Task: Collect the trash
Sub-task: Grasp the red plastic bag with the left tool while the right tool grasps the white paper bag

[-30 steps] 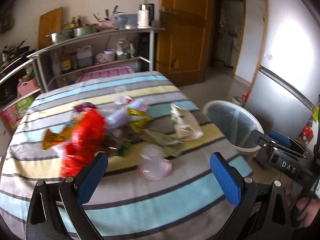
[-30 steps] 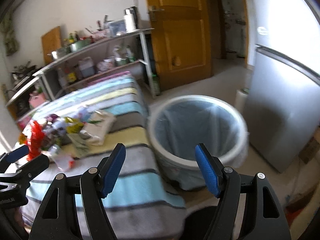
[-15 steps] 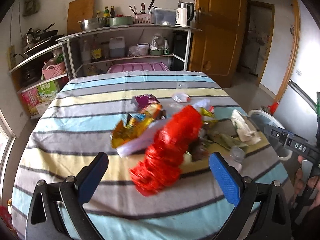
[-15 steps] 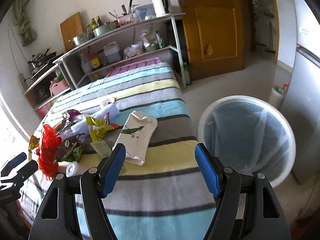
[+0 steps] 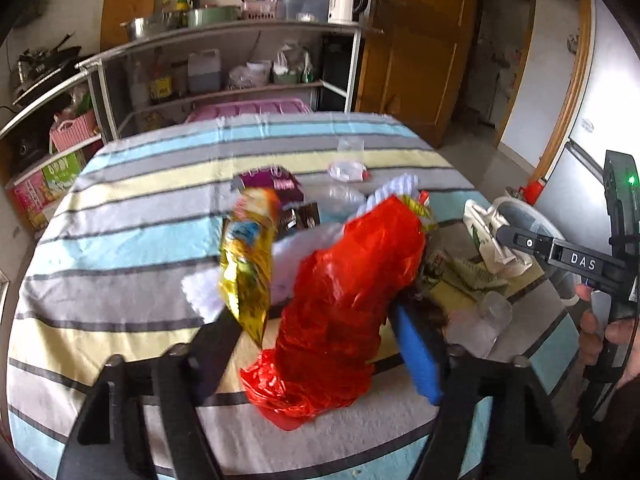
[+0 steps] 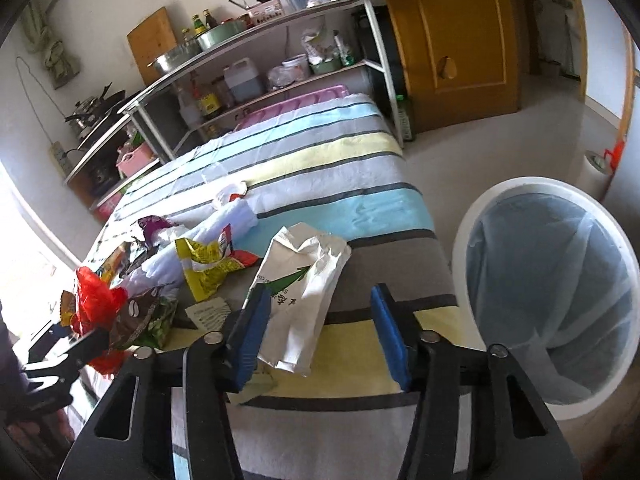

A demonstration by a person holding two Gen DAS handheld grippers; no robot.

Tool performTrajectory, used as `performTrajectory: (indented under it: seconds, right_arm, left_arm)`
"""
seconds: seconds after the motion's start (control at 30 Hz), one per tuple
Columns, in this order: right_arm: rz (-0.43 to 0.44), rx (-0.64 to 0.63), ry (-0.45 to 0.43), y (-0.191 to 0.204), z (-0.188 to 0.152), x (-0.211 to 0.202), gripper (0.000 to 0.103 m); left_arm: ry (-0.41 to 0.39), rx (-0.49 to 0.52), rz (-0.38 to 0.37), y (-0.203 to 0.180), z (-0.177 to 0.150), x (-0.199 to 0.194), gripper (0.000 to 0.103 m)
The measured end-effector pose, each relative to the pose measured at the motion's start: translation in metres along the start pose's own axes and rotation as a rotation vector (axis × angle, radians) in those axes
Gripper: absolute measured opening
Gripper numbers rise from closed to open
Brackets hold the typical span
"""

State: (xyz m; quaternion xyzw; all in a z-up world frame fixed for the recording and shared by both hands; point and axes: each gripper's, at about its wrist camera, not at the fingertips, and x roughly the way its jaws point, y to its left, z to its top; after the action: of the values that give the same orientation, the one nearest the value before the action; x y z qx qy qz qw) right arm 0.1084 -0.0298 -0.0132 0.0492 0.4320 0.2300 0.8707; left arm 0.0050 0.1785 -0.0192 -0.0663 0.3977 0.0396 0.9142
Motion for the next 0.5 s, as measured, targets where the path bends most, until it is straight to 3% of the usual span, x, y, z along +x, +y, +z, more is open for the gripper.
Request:
performTrajectory:
  seconds: [0.13, 0.3, 0.5]
  right_arm:
    - [0.017, 0.000, -0.001, 0.000, 0.001, 0.002, 0.030]
    - [0.051, 0.013, -0.003, -0.001, 0.000, 0.000, 0.015]
    - [0.067, 0.019, -0.029, -0.002, -0.002, -0.009, 0.010]
  left_arm:
    - [0.015, -0.009, -0.020, -0.001, -0.002, 0.004, 0.053]
    - [0.017, -0.011, -0.033, -0.005, -0.004, -0.001, 0.051]
    - [0.002, -0.041, -0.045, -0.005, -0.007, -0.008, 0.051]
